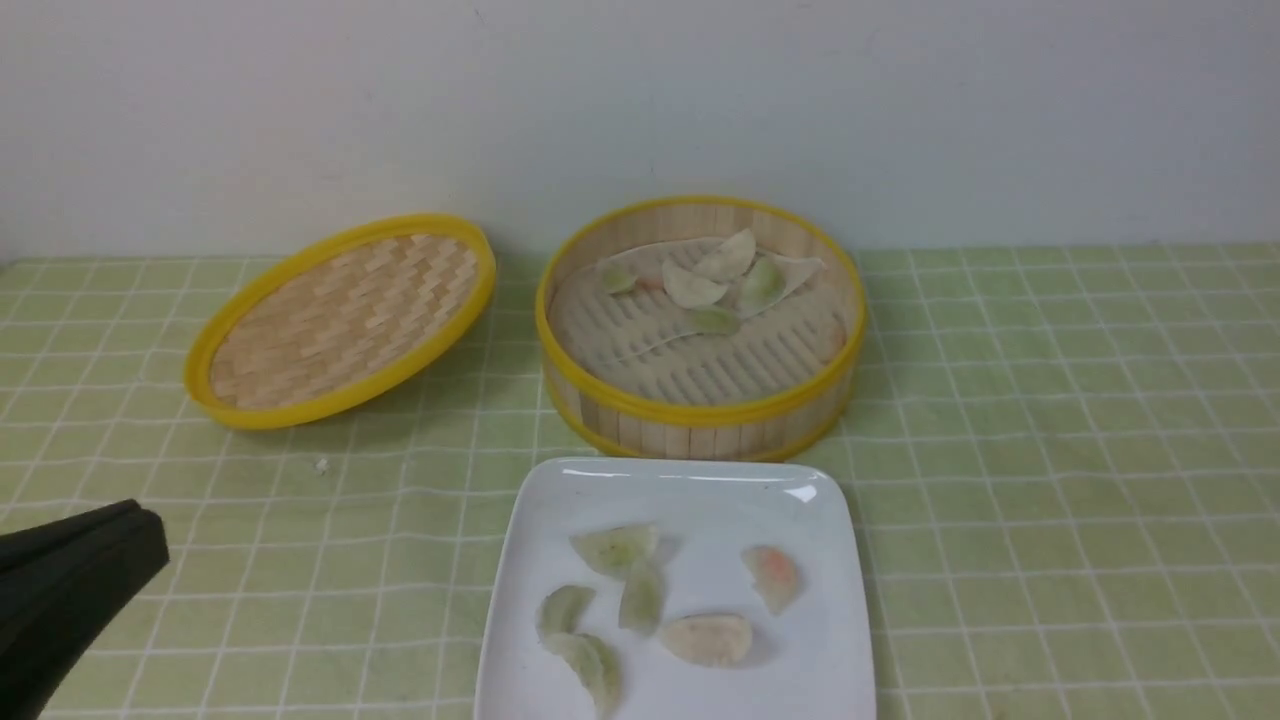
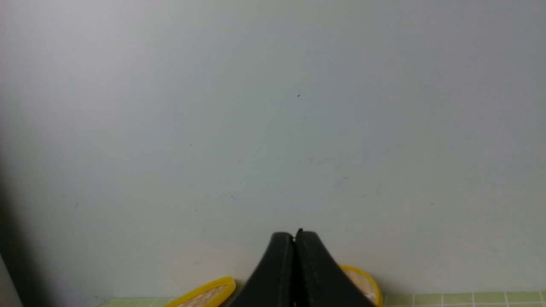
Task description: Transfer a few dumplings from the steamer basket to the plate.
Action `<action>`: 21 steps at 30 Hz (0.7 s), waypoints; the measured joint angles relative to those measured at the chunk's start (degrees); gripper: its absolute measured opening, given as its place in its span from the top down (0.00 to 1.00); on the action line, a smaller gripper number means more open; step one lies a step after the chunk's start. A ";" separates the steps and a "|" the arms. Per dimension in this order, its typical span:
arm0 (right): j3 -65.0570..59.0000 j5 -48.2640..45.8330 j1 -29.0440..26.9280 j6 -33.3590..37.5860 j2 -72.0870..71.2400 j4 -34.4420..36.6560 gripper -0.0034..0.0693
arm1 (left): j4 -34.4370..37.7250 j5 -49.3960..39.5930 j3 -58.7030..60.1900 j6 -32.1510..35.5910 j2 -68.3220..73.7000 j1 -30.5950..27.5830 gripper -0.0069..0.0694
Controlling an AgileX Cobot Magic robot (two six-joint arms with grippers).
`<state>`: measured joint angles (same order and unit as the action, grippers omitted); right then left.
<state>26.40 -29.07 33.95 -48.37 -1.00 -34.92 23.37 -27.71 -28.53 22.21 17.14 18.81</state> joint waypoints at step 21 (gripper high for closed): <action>0.00 0.06 0.00 0.00 0.00 -0.24 0.97 | -16.56 2.08 29.31 -11.01 -17.72 -16.95 0.92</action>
<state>26.40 -29.01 33.95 -48.37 -1.00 -35.16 6.81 -25.63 0.79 11.19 -0.58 1.86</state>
